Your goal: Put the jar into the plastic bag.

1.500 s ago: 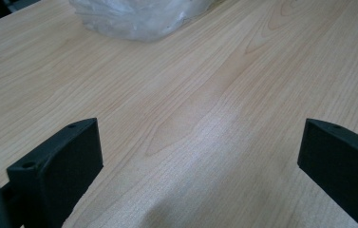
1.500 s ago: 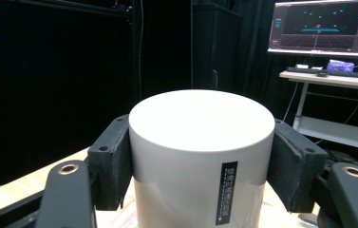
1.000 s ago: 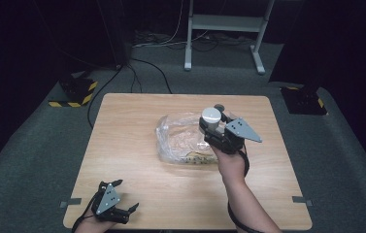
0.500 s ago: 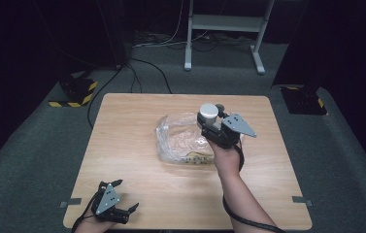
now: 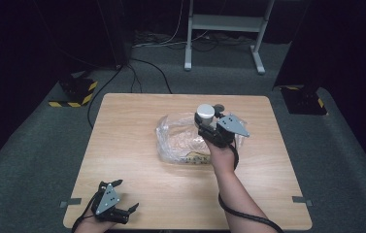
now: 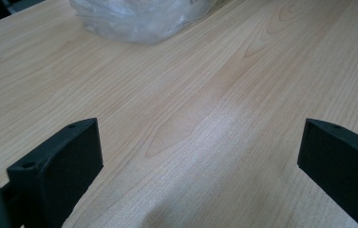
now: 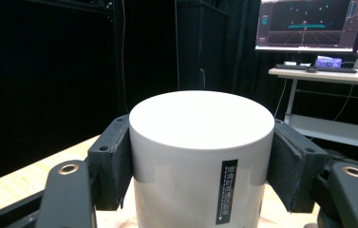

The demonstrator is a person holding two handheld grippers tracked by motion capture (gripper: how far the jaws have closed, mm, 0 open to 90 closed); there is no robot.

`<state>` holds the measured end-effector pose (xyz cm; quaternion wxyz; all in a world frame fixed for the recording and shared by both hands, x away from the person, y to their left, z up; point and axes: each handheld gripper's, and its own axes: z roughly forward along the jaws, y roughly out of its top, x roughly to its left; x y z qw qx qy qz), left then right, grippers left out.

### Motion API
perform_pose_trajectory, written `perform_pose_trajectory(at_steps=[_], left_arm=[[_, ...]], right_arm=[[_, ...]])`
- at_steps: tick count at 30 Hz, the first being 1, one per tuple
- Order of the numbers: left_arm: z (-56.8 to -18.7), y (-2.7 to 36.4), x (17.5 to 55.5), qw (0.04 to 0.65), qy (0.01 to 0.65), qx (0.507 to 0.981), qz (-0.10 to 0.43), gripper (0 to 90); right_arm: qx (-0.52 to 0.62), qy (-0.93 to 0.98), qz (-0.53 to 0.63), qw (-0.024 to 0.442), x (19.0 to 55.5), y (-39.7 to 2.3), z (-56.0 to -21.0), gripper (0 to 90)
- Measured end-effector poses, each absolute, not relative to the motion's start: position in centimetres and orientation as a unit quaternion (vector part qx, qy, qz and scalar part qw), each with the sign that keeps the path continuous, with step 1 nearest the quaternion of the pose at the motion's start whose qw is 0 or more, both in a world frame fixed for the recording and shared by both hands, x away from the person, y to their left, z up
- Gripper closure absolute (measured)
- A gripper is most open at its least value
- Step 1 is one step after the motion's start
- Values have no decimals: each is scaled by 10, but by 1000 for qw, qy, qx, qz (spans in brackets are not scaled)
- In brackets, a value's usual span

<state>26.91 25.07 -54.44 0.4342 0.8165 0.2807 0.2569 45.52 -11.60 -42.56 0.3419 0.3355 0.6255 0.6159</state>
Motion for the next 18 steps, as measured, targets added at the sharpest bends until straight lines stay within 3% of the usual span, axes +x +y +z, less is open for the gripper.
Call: perform_pose_trajectory(at_steps=[18], left_arm=[[-544, 251, 269, 435, 280, 816, 257, 14]], right_arm=[[360, 651, 579, 333, 470, -108, -450, 330]])
